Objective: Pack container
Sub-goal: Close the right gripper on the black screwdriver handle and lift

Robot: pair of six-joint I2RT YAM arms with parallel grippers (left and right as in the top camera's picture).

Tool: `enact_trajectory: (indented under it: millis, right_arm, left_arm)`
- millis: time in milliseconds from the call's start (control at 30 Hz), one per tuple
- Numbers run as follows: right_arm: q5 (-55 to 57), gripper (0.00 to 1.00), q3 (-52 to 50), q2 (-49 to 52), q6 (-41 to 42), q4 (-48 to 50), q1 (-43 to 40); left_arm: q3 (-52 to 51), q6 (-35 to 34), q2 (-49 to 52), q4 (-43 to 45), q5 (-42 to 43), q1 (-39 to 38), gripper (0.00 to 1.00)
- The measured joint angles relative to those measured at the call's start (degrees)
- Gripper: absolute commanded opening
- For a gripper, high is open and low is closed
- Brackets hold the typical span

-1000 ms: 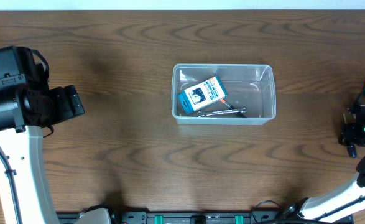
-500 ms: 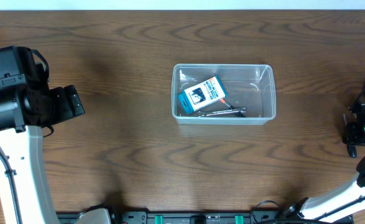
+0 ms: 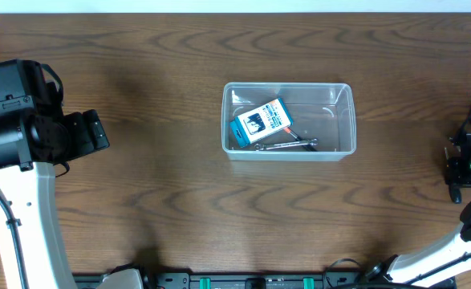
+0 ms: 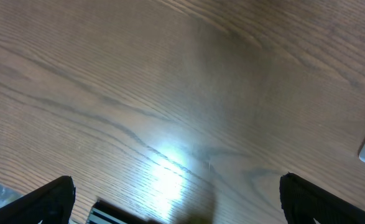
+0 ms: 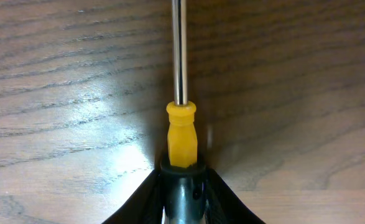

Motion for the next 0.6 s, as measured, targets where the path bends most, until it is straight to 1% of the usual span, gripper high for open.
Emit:
enact_trajectory:
  millis: [100, 333, 433, 600]
  right_arm:
    - [0.0, 0.19, 0.0, 0.0, 0.0, 0.0, 0.7]
    - [0.0, 0.16, 2.4, 0.0, 0.0, -1.9, 3.4]
    - [0.0, 0.15, 5.0, 0.0, 0.6, -2.9, 4.8]
    - [0.0, 0.16, 11.9, 0.1, 1.5, -6.8, 8.4]
  left_arm:
    - [0.0, 0.0, 0.0, 0.0, 0.0, 0.0, 0.98]
    - [0.0, 0.0, 0.0, 0.0, 0.0, 0.0, 0.98]
    - [0.0, 0.0, 0.0, 0.0, 0.0, 0.0, 0.98]
    - [0.0, 0.0, 0.0, 0.0, 0.0, 0.0, 0.98]
